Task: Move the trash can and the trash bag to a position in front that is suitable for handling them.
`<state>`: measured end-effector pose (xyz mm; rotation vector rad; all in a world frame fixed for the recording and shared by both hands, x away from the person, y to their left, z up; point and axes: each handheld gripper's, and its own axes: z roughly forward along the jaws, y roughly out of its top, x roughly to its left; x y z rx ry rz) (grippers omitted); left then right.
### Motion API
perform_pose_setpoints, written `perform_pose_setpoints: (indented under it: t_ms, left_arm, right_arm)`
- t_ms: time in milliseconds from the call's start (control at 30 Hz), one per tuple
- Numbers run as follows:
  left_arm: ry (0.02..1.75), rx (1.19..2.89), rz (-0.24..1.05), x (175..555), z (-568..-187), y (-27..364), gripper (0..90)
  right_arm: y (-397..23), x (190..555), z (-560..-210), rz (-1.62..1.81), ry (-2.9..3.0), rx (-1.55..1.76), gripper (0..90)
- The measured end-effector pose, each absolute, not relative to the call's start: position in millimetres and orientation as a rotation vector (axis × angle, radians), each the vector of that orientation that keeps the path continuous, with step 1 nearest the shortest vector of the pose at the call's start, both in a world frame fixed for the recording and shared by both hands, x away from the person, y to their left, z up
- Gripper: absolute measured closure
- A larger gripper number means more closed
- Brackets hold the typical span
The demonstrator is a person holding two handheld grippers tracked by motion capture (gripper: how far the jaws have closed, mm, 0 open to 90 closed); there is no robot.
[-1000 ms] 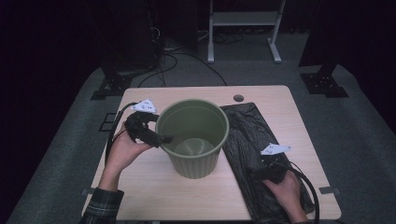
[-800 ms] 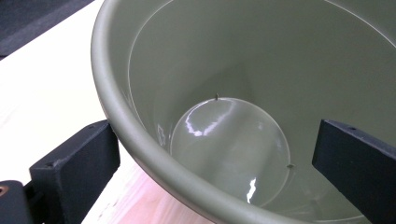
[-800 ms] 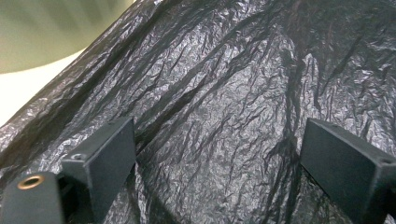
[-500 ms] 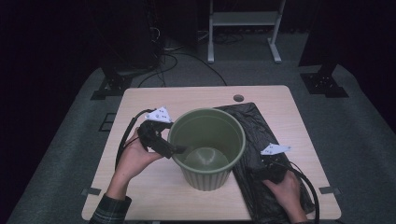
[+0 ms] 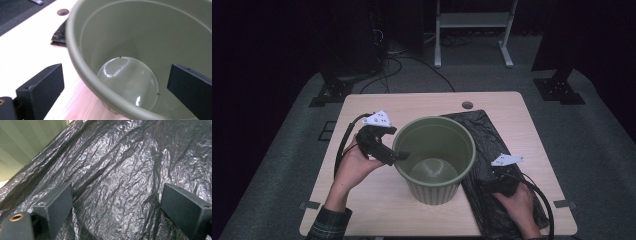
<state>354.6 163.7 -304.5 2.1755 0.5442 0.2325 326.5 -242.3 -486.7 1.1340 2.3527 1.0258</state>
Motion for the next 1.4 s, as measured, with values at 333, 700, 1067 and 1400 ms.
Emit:
perform_pose_setpoints:
  t_ms: [333,700,1067,1400]
  left_arm:
    - [0.562,2.099,0.274,343.8,-285.7,191.5,0.0]
    - [0.609,2.074,0.314,323.8,-290.7,220.3,0.0]
    - [0.630,2.081,0.340,305.4,-310.5,229.1,0.0]
    - [0.648,2.076,0.345,296.6,-339.1,225.0,0.0]
  right_arm:
    - [-242.3,326.4,-486.7,1.026,2.353,1.135,9.2]
    - [-242.3,326.5,-486.7,1.025,2.353,1.134,9.1]
    - [-242.3,326.5,-486.7,1.025,2.353,1.134,9.1]
    - [-242.3,326.5,-486.7,1.025,2.352,1.134,9.1]
